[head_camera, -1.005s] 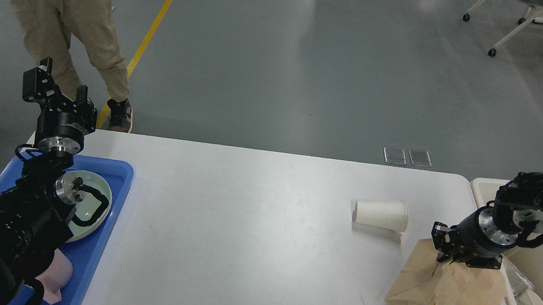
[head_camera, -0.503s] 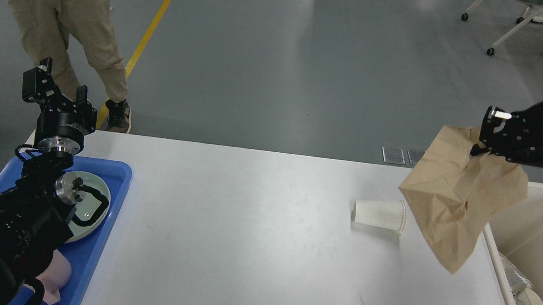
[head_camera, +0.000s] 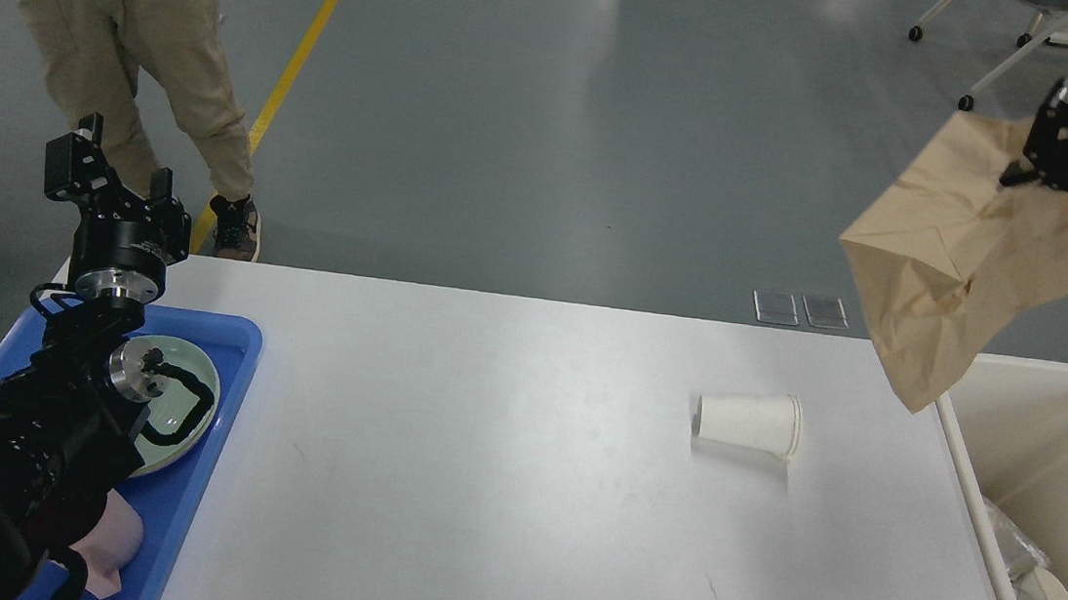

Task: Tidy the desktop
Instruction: 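Lift the paper bag and drop it into the white bin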

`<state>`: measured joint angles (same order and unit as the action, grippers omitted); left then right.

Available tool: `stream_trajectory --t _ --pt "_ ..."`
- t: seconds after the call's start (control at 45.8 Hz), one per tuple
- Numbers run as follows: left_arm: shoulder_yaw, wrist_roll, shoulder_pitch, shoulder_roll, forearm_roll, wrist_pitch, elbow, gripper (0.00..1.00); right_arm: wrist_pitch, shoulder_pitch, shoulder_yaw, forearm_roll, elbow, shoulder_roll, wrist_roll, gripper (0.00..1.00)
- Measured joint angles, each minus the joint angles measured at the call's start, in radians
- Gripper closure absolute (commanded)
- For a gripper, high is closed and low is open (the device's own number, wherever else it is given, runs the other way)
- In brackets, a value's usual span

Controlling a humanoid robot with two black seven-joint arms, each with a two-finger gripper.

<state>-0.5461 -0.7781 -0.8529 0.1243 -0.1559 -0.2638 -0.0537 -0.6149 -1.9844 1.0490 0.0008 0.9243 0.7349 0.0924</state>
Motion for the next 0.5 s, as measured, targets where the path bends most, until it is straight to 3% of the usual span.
stream_trajectory --t 0.371,0.437,0.503 --pt "0.000 -0.001 0.000 0.000 0.000 0.000 0.000 0.04 0.388 0.612 -0.011 0.017 -0.373 0.002 -0.002 1.00" --pt "0.000 -0.001 0.000 0.000 0.000 0.000 0.000 0.04 0.426 0.710 -0.014 0.018 -0.427 -0.020 -0.002 0.62" --pt "0.000 -0.001 0.000 0.000 0.000 0.000 0.000 0.04 0.460 0.796 -0.016 0.019 -0.481 -0.054 -0.002 0.09"
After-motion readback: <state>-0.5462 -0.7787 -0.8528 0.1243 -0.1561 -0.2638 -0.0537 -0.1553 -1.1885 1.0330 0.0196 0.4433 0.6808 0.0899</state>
